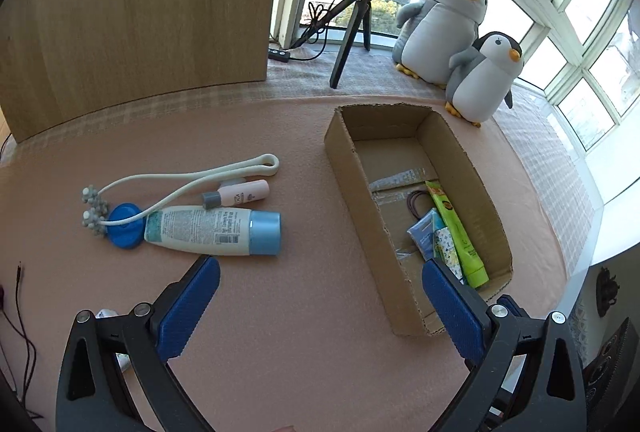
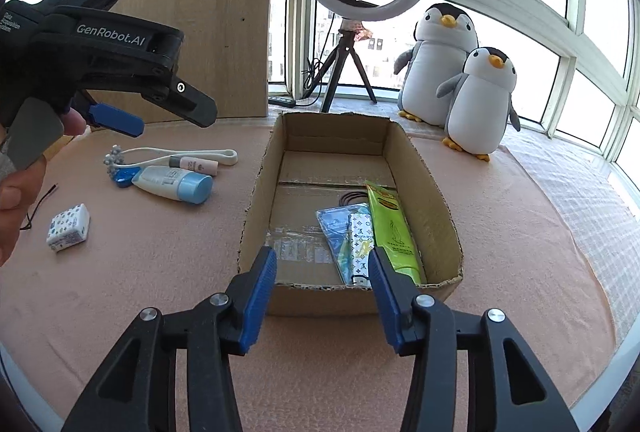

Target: Organize objects

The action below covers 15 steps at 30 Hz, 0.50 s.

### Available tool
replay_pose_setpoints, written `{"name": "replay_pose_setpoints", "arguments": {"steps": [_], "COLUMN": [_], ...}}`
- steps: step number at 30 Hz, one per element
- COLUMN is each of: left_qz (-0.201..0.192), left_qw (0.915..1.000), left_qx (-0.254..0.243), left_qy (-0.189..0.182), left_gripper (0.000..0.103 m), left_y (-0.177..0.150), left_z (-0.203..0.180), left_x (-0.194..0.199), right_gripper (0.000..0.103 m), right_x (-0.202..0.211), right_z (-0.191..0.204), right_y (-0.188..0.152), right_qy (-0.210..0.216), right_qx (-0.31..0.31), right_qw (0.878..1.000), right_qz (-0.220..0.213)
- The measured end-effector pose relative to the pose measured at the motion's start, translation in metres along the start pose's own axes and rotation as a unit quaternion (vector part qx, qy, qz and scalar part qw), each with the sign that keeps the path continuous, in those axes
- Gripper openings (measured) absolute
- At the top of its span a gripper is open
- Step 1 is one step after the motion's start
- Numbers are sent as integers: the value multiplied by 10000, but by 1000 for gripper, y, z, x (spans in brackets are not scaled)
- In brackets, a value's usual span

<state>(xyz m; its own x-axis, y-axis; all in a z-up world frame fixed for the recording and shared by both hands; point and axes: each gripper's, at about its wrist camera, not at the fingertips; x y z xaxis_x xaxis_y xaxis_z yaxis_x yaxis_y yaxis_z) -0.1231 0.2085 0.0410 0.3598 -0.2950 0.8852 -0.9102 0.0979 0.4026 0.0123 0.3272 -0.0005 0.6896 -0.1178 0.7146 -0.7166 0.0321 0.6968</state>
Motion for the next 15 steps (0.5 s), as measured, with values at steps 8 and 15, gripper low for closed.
{"name": "replay_pose_setpoints", "arguments": {"steps": [8, 15], "left_qz": [-321, -485], "left_qw": [9947, 9810], "left_qx": [875, 1687], "left_qy": [437, 829], "left_gripper": [102, 102], "left_y": [-38, -88], "left_z": [99, 187], "left_x": [47, 82], "right_gripper": [48, 49], "right_x": [-8, -24], "right_z": [65, 130], "right_y": [13, 18], "right_qy": [577, 1199], "right_qx": [688, 1261], "right_qw": [9960, 9846], "right_qz": [11, 149]}}
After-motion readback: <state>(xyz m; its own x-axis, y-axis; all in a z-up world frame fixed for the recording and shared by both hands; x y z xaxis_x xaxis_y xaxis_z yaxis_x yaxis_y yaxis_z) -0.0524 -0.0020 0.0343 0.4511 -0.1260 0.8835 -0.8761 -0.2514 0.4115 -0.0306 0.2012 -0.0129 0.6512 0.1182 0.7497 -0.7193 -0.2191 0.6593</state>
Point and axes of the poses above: each gripper's, at about its wrist camera, not at the fingertips, and x roughly against the way its jaws point, z to its left, y to its top, and after that the axes turned 5 degrees about z, right-handed
